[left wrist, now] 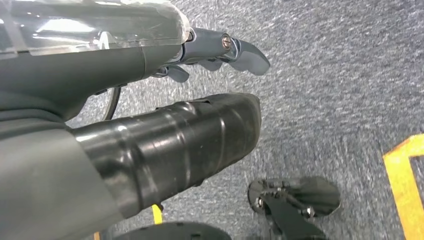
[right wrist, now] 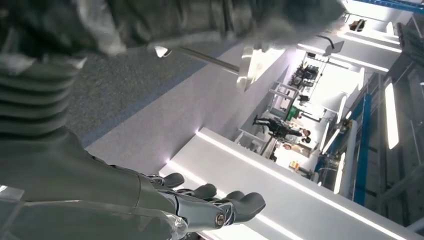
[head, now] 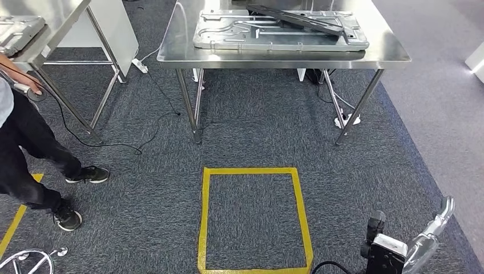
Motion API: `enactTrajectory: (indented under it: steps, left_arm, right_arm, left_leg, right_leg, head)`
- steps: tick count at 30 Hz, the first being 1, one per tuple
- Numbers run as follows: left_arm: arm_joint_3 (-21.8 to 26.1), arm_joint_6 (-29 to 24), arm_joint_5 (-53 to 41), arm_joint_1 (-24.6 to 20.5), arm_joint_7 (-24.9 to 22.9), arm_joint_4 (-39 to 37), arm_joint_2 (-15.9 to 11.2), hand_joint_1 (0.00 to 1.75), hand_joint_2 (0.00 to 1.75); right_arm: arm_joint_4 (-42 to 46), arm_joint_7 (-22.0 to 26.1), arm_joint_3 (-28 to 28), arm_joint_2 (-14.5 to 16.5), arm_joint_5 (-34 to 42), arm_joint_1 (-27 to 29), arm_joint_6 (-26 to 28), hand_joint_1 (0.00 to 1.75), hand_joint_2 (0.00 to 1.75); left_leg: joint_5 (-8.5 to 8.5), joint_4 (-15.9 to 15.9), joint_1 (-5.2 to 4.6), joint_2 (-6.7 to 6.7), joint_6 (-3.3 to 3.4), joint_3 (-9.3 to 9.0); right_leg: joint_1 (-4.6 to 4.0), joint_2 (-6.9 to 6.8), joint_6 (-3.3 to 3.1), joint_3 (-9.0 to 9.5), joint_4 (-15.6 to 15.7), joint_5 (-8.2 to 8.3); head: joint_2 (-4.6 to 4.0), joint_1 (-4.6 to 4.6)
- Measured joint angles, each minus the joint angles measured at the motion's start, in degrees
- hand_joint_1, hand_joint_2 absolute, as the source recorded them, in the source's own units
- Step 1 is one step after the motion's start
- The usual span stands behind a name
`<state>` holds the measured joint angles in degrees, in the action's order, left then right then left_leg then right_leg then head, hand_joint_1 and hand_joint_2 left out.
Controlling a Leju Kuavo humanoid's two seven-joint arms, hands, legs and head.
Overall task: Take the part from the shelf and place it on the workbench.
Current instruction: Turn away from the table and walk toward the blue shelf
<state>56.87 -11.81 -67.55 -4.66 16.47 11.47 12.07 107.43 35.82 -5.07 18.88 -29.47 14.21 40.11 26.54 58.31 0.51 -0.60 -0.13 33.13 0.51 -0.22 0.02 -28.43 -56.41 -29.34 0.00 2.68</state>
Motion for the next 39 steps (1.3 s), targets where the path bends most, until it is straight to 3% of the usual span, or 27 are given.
enactTrajectory:
  steps: [2,4,5,6,7,9,11,12,15,17,19,20,21,22,24,26,27,29,30,32,33,35,36,37,39]
  left_arm:
    - [0.1,0.0,0.0,0.0,0.2,0.0,0.0,0.00,0.00]
    - [0.2,0.0,0.1,0.1,0.4,0.0,0.0,0.00,0.00]
    - [0.2,0.0,0.1,0.1,0.5,0.0,0.0,0.00,0.00]
    - [0.2,0.0,0.1,0.1,0.6,0.0,0.0,0.00,0.00]
    - [0.2,0.0,0.1,0.1,0.8,0.0,0.0,0.00,0.00]
    - [0.2,-0.1,0.1,0.1,0.9,0.0,-0.1,0.00,0.00]
    - [0.3,-0.1,0.2,0.3,1.0,0.0,-0.2,0.00,0.00]
    - [0.3,-0.2,0.2,0.3,1.0,0.0,-0.2,0.00,0.00]
    - [0.3,-0.2,0.2,0.3,1.0,0.0,-0.2,0.00,0.00]
    - [0.3,-0.2,0.3,0.2,1.0,0.0,-0.2,0.00,0.00]
    - [0.3,-0.2,0.3,0.2,1.0,0.0,-0.2,0.00,0.00]
    - [0.3,-0.2,0.3,0.3,1.0,0.0,-0.2,0.00,0.00]
    - [0.4,-0.2,0.3,0.4,1.0,0.0,-0.2,0.00,0.00]
    - [0.4,-0.2,0.3,0.4,1.0,0.0,-0.2,0.00,0.00]
    - [0.4,-0.2,0.2,0.3,0.9,0.0,-0.2,0.00,0.00]
    - [0.4,-0.2,0.2,0.2,1.0,0.0,-0.2,0.00,0.00]
    - [0.4,-0.2,0.2,0.2,1.0,0.0,-0.2,0.00,0.00]
    - [0.4,-0.2,0.2,0.1,1.0,0.0,-0.2,0.00,0.00]
    - [0.4,-0.2,0.2,0.1,1.0,0.0,-0.2,0.00,0.00]
    - [0.4,-0.2,0.2,0.0,1.0,0.0,-0.2,0.00,0.00]
    - [0.4,-0.2,0.2,0.1,1.0,0.0,-0.2,0.00,0.00]
    - [0.4,-0.2,0.2,0.3,1.0,0.0,-0.2,0.00,0.00]
    - [0.4,-0.2,0.2,0.4,1.0,0.0,-0.2,0.00,0.00]
    - [0.4,-0.2,0.2,0.4,1.0,0.0,-0.2,0.00,0.00]
    - [0.4,-0.2,0.2,0.4,1.0,0.0,-0.2,0.00,0.00]
  right_arm:
    - [0.0,-0.2,0.0,0.0,0.1,0.0,0.0,0.00,0.00]
    - [0.0,-0.4,0.0,0.0,0.2,0.1,0.0,0.00,0.00]
    - [0.0,-0.4,0.0,0.0,0.2,0.1,0.0,0.00,0.00]
    - [0.0,-0.5,0.0,0.0,0.2,0.2,0.0,0.00,0.00]
    - [0.0,-0.6,0.0,0.0,0.2,0.2,0.0,0.00,0.00]
    - [0.0,-0.7,0.0,-0.1,0.3,0.2,0.0,0.00,0.00]
    - [-0.1,-0.9,0.0,-0.2,0.5,0.2,0.0,0.00,0.00]
    - [-0.1,-1.0,0.0,-0.2,0.7,0.2,0.0,0.00,0.00]
    - [-0.1,-1.3,0.1,-0.3,1.0,0.3,0.0,0.00,0.00]
    - [-0.1,-1.3,0.1,-0.5,1.0,0.3,0.0,0.00,0.00]
    - [-0.2,-1.3,0.1,-0.6,1.1,0.4,0.0,0.00,0.00]
    - [-0.2,-1.3,0.1,-0.7,1.1,0.5,0.0,0.00,0.00]
    - [-0.2,-1.3,0.1,-0.8,1.1,0.5,0.0,0.00,0.00]
    - [-0.2,-1.3,0.1,-0.8,1.1,0.6,0.0,0.00,0.00]
    - [-0.2,-1.3,0.1,-0.8,1.1,0.6,0.0,0.00,0.00]
    - [-0.2,-1.3,0.1,-0.8,1.1,0.6,0.0,0.00,0.00]
    - [-0.2,-1.3,0.1,-0.8,1.1,0.6,0.0,0.00,0.00]
    - [-0.2,-1.3,0.1,-0.8,1.2,0.7,0.0,0.00,0.00]
    - [-0.2,-1.3,0.1,-0.9,1.2,0.8,0.0,0.00,0.00]
    - [-0.1,-1.3,0.1,-0.9,1.3,0.8,0.0,0.00,0.00]
    - [-0.1,-1.3,0.1,-0.9,1.4,0.8,0.0,0.00,0.00]
    - [-0.2,-1.3,0.1,-0.9,1.6,0.8,0.0,0.00,0.00]
    - [-0.2,-1.3,0.1,-0.9,1.7,0.8,0.0,0.00,0.00]
    - [-0.2,-1.3,0.1,-0.9,1.8,0.8,0.0,0.00,0.00]
    - [-0.2,-1.2,0.1,-0.9,1.8,0.9,0.0,0.00,0.00]
  left_leg:
    - [3.78,4.4,0.11,0.10,-0.46,1.88]
    - [8.27,12.0,0.14,0.12,-0.82,4.62]
    - [9.20,14.6,0.14,0.12,-0.93,5.31]
    - [9.00,15.3,0.14,0.13,-0.95,5.02]
    - [7.85,13.7,0.14,0.17,-0.88,3.64]
    - [4.89,5.8,0.10,1.22,-0.32,-1.51]
    - [3.65,-0.1,0.02,2.60,0.23,-5.01]
    - [3.79,-1.0,-0.07,2.91,0.42,-5.40]
    - [3.12,-1.8,0.19,1.76,1.38,-5.25]
    - [2.46,-2.4,0.54,0.74,2.26,-5.12]
    - [2.22,-2.3,0.45,-0.28,2.57,-4.67]
    - [2.19,-2.3,0.44,-0.87,2.58,-4.48]
    - [2.19,-2.2,0.45,-1.46,2.56,-4.37]
    - [2.22,-2.0,0.48,-2.04,2.50,-4.31]
    - [2.44,-1.8,0.53,-3.04,2.17,-4.38]
    - [2.77,-1.4,0.28,-3.86,1.53,-4.43]
    - [2.88,-1.3,0.14,-4.26,1.19,-4.45]
    - [2.99,-1.3,0.05,-5.17,0.57,-4.52]
    - [3.37,-1.0,0.17,-4.99,0.28,-4.47]
    - [5.86,2.2,0.44,-2.93,-0.11,-3.13]
    - [7.88,5.7,0.55,-1.47,-0.22,-1.59]
    - [11.13,13.4,0.56,-0.10,-0.27,2.01]
    - [11.35,15.5,0.56,0.06,-0.24,3.07]
    - [10.33,15.2,0.56,0.12,-0.15,3.07]
    - [6.08,8.8,0.57,1.06,0.23,0.40]
  right_leg:
    - [0.15,-0.19,-0.98,-0.75,0.3,0.88]
    - [-0.04,-0.30,-1.43,-1.85,0.2,1.49]
    - [-0.13,-0.28,-1.45,-2.37,0.0,1.74]
    - [-0.19,-0.11,-1.39,-2.84,-0.2,1.94]
    - [-0.22,0.12,-1.29,-3.25,-0.5,2.08]
    - [-0.30,0.78,-1.01,-3.98,-1.1,2.27]
    - [-0.36,1.42,-0.55,-4.58,-1.7,2.56]
    - [-0.35,1.76,-0.22,-4.81,-1.8,2.78]
    - [-0.29,2.45,0.79,-5.35,-2.2,2.95]
    - [-0.24,1.77,1.36,-7.20,-5.9,0.36]
    - [0.02,1.08,1.91,-10.49,-13.2,-3.49]
    - [0.19,0.94,2.14,-11.74,-16.2,-4.56]
    - [0.37,0.80,2.33,-12.13,-17.5,-4.59]
    - [0.54,0.56,2.45,-11.37,-16.6,-3.55]
    - [0.75,-0.91,2.46,-7.21,-9.2,0.02]
    - [0.36,-2.71,2.00,-3.98,-2.8,1.90]
    - [0.12,-3.07,1.67,-3.59,-1.7,1.92]
    - [-0.08,-2.16,0.94,-3.89,-1.6,1.99]
    - [-0.01,-1.65,0.55,-3.96,-1.5,2.13]
    - [0.23,-0.76,-0.32,-4.05,-1.2,2.48]
    - [0.24,-0.32,-0.62,-4.14,-1.1,2.57]
    - [0.10,0.81,-0.87,-4.37,-1.2,2.66]
    - [0.03,1.51,-0.90,-4.45,-1.3,2.68]
    - [-0.01,2.24,-0.90,-4.48,-1.5,2.68]
    - [-0.01,3.74,-0.78,-4.53,-1.9,2.60]
  head:
    - [0.00,-0.09]
    - [0.00,-0.18]
    - [0.00,-0.17]
    - [0.00,-0.17]
    - [0.00,-0.16]
    - [0.00,-0.16]
    - [0.00,-0.15]
    - [0.00,-0.14]
    - [0.00,-0.13]
    - [0.00,0.03]
    - [0.00,0.17]
    - [0.00,0.18]
    - [0.00,0.18]
    - [0.00,0.18]
    - [0.00,0.19]
    - [0.00,0.16]
    - [0.00,0.14]
    - [0.00,0.10]
    - [0.00,0.10]
    - [0.00,0.10]
    - [0.00,0.09]
    - [0.00,0.10]
    - [0.00,0.10]
    - [0.00,0.10]
    - [0.00,0.10]
